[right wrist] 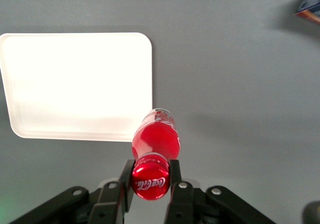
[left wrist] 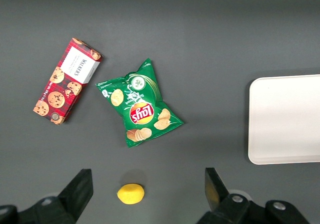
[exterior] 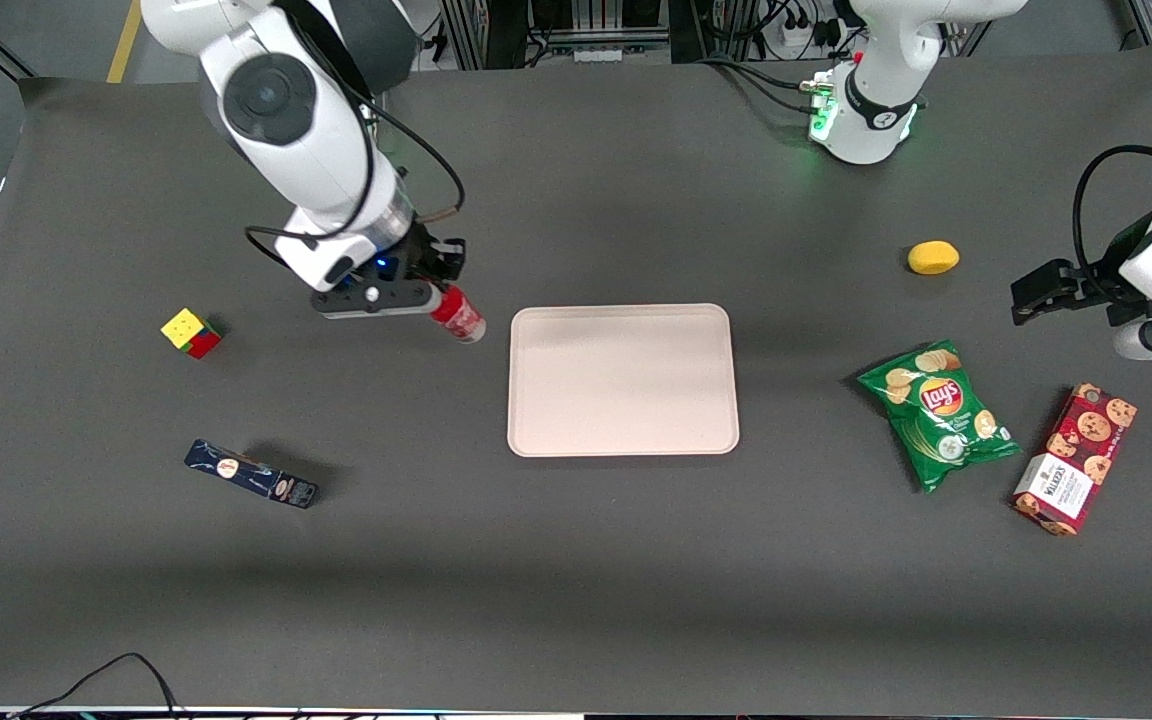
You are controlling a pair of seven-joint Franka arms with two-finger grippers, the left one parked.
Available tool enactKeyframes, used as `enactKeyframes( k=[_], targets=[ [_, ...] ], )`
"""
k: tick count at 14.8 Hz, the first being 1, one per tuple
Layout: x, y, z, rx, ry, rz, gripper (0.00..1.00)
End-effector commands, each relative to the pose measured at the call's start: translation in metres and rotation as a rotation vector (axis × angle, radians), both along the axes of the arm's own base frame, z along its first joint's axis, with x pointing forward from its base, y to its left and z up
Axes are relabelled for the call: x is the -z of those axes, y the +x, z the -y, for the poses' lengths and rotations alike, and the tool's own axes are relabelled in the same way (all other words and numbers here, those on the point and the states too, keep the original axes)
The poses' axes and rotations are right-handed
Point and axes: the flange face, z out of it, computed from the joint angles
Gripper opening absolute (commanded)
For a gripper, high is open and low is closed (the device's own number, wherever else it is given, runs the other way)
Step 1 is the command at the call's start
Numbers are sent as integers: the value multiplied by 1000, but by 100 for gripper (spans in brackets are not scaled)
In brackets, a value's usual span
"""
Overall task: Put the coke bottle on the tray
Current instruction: 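Lower the bottle upright onto the tray's edge and open the right gripper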
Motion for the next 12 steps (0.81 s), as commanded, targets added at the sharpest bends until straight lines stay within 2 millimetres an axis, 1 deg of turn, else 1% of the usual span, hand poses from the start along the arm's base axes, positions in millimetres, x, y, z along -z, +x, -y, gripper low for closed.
enactKeyframes(
  k=[1,4,7,10,12],
  targets=[
    [31,18,-40,62,54,-11,0],
    [68,15,-66,87,13,10,0],
    [100,16,-86,117,-23,36,0],
    [110,22,-95,126,-20,42,0],
    [123,27,-94,125,-42,46,0]
  ],
)
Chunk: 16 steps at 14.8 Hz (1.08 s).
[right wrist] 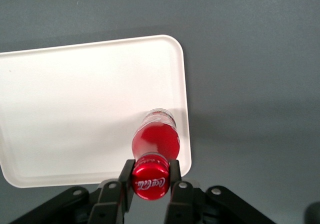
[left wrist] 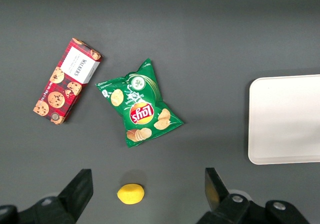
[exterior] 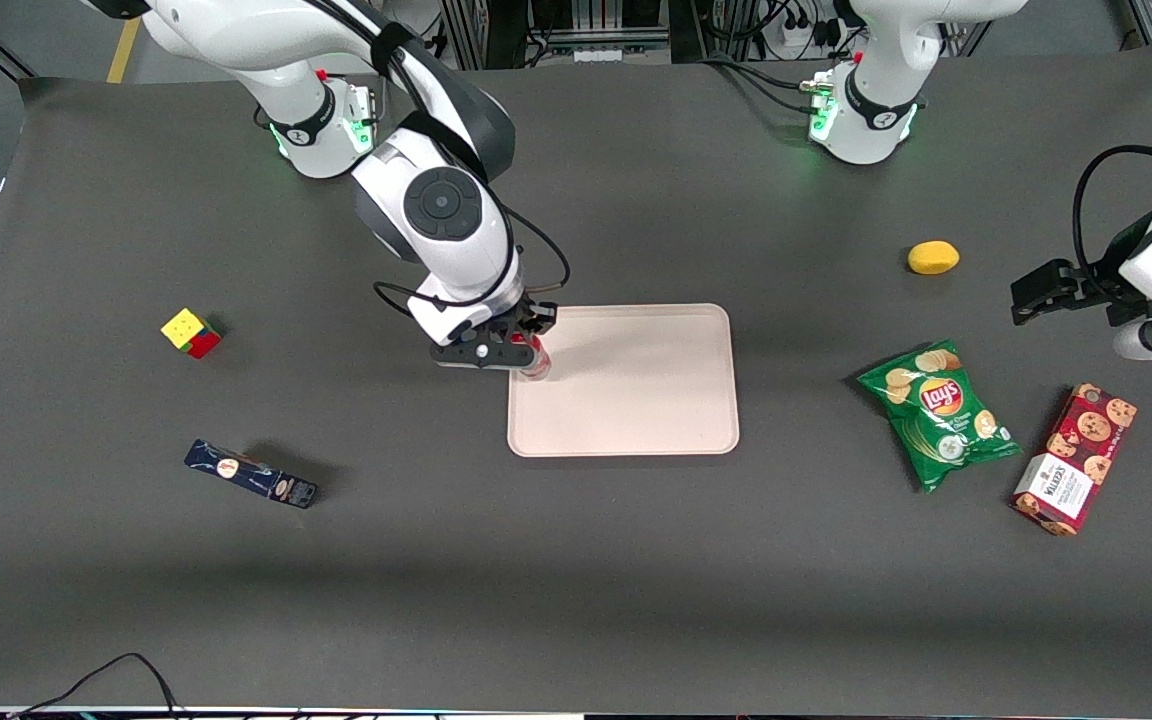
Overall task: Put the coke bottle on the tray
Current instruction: 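Lower the bottle upright onto the tray's edge and open the right gripper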
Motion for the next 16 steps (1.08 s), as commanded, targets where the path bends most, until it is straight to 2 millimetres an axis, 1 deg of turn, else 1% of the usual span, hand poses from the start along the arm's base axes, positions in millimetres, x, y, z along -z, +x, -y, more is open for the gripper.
enactKeyframes(
  k=[1,3,4,8,9,10,11,12,13,15,16],
  targets=[
    [9,14,-8,20,-22,29,0],
    [20,17,-10,35,-24,45,0],
    [25,15,-15,36,-22,46,0],
    [30,15,-16,37,-19,44,0],
    [30,15,-16,38,-18,47,21],
    [30,16,-17,38,-14,50,53],
    [30,15,-18,36,-11,53,68],
    [30,16,-18,44,-7,56,93],
    [29,16,-18,53,-8,58,100],
    [26,16,-18,58,-5,60,100],
    [21,17,-17,62,-2,64,100]
  ],
)
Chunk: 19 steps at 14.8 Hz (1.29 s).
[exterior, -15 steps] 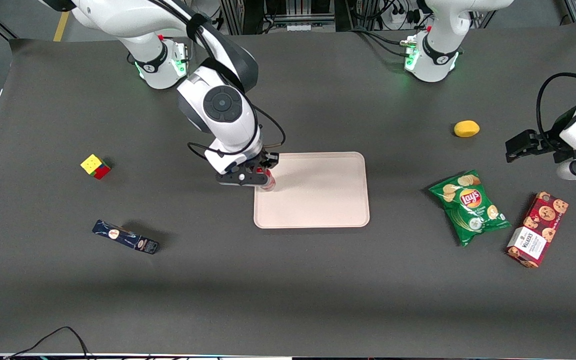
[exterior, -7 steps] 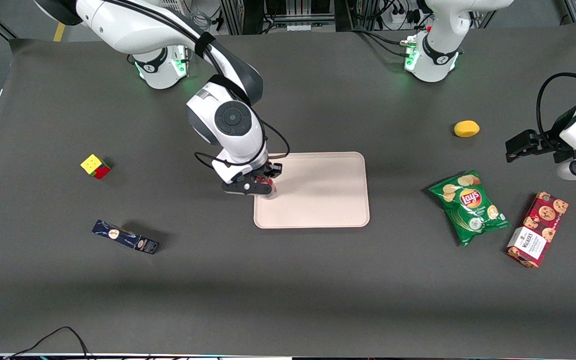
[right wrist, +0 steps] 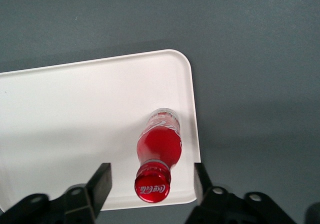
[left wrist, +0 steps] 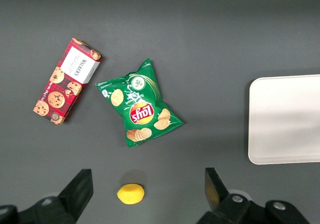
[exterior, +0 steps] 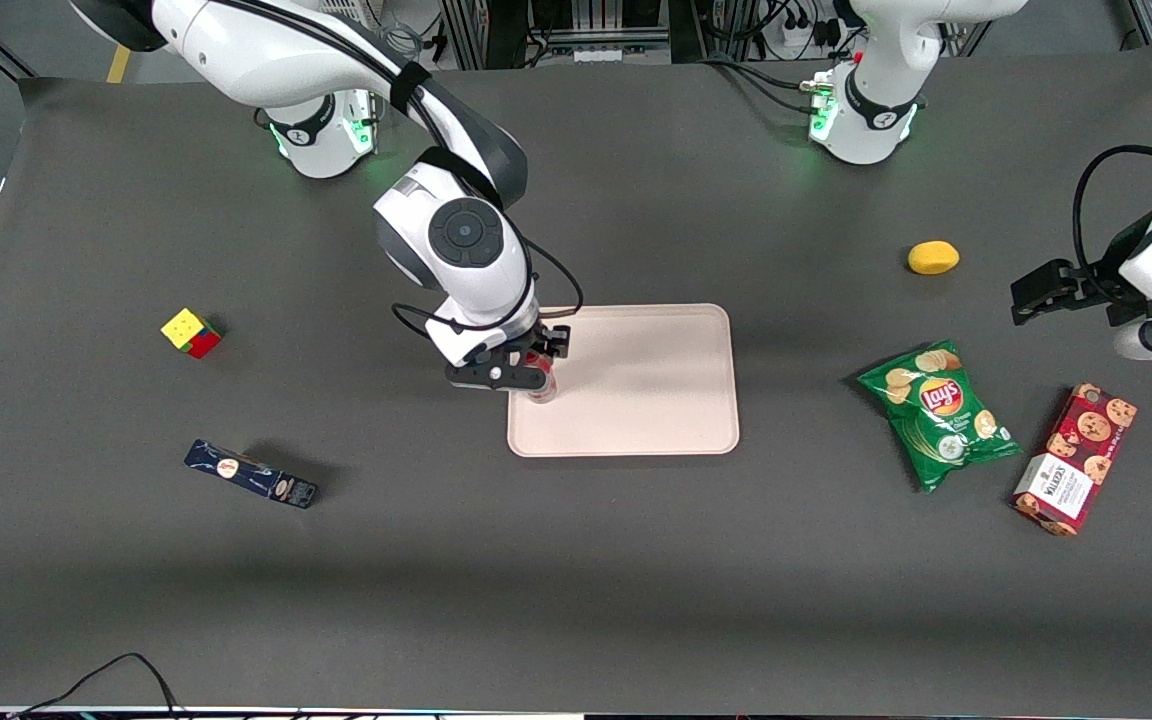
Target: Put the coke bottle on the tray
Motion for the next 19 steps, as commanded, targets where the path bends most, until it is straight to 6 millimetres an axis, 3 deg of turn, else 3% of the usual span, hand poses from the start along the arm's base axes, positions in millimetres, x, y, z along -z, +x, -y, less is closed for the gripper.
enactKeyframes(
  k=[1,4,9,11,15,19],
  targets=[
    [-16,4,-4,35,9,35,100],
    [-70,8,9,68,38,61,100],
    [-141,29,97,35,19,71,100],
    [-160,28,135,32,-5,95,100],
    [-164,4,222,-1,-61,119,100],
    [-149,-25,340,-75,5,143,100]
  ],
)
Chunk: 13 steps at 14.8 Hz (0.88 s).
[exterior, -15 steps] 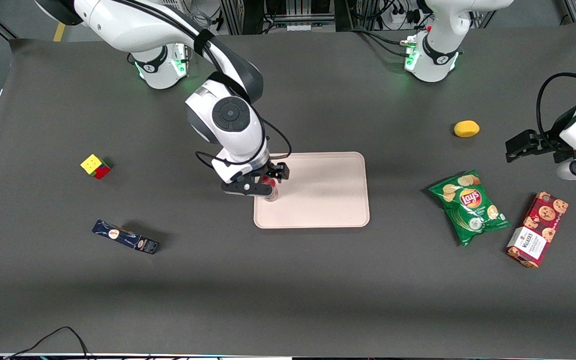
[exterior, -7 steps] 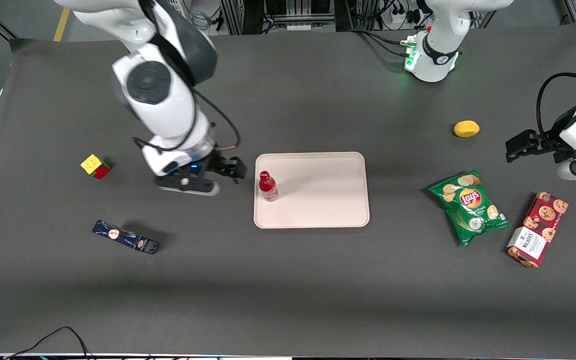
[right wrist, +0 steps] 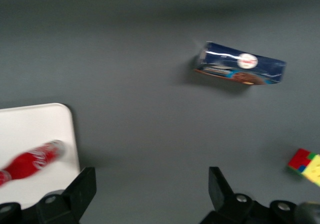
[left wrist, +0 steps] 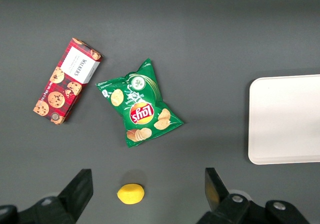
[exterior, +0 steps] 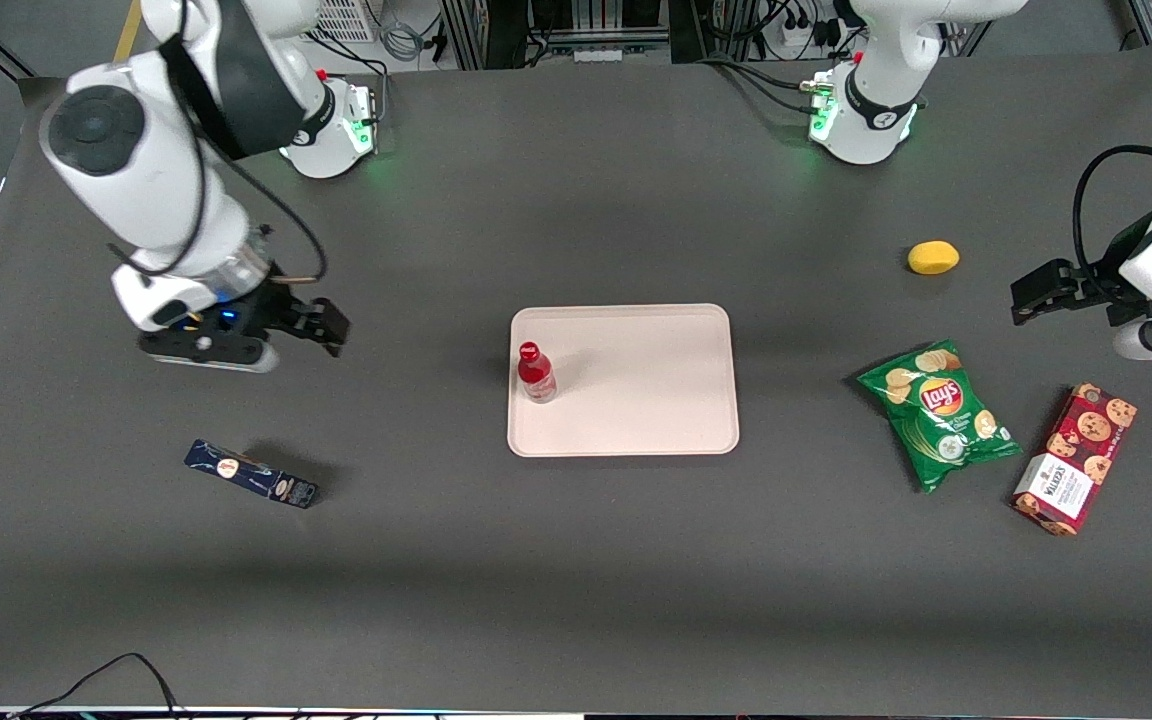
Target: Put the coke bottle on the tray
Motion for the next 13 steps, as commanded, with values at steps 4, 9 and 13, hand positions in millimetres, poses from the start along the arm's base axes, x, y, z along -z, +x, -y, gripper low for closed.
enactKeyframes(
  k=[4,9,13],
  targets=[
    [17,-51,135,-96,66,-4,100],
    [-1,-51,143,-90,58,-42,100],
    [-45,-45,159,-113,31,-31,100]
  ],
)
